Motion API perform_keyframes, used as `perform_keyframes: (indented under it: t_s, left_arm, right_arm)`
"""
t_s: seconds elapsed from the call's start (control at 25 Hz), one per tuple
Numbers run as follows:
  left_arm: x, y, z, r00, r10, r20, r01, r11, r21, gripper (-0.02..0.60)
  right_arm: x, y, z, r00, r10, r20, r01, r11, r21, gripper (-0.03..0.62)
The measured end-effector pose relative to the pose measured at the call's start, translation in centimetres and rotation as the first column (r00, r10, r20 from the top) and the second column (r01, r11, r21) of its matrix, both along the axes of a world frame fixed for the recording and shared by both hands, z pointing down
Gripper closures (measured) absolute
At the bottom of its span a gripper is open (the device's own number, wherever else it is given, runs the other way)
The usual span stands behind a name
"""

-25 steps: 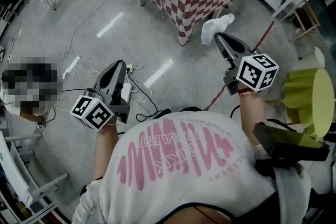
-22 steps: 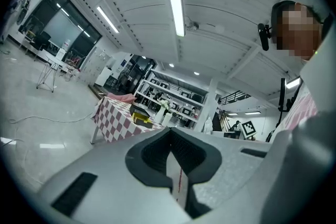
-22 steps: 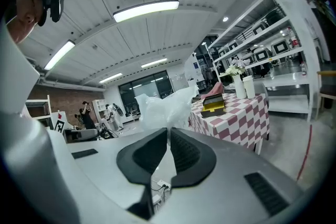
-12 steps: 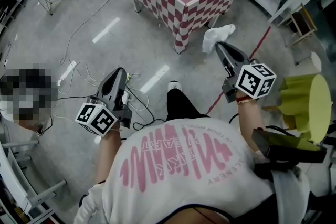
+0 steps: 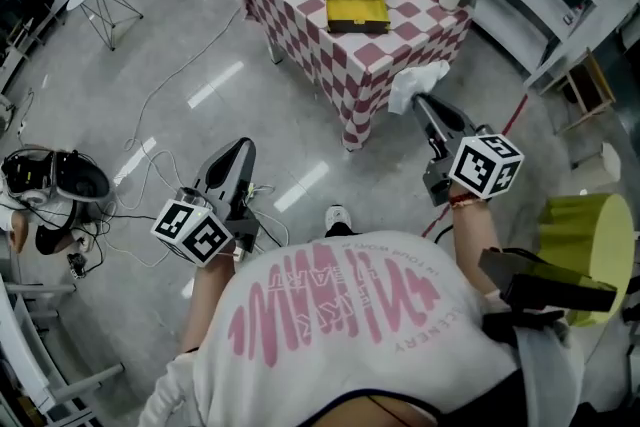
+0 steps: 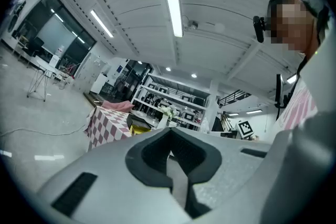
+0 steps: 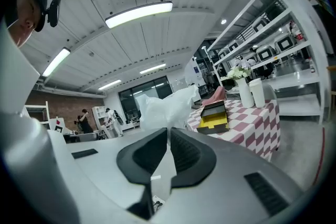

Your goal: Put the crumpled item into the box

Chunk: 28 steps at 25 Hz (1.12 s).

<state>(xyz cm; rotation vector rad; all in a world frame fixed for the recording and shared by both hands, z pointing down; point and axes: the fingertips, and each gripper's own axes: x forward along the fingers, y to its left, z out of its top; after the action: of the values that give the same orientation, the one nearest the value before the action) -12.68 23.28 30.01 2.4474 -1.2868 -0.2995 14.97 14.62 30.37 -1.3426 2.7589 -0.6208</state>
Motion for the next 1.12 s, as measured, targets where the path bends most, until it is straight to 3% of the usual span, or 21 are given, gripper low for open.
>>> perform_keyframes:
  t_s: [0.72, 1.0, 1.12]
  left_arm:
    - [1.1, -19.3, -0.4, 0.997, -0.066, -0.037, 0.068, 0.997, 0.035, 0.574]
    - [1.8, -21.4, 2.4, 0.997, -0.071, 0.035, 0.074, 0.995, -0.066, 0.574]
    - [2.1, -22.6, 2.5, 0.999, -0.049, 0.015, 0.050, 0.996, -0.078, 0.574]
  right_arm:
    - [2.1, -20.3, 0.0, 0.999, -0.046, -0.025, 0.047, 0.998, 0.041, 0.572]
    - [1.3, -22.8, 2.9, 0.998, -0.066, -0.010, 0.065, 0.997, -0.039, 0.574]
    - [1.0, -23.4, 3.8, 0.997, -0.072, -0.017, 0.071, 0.995, -0.069, 0.574]
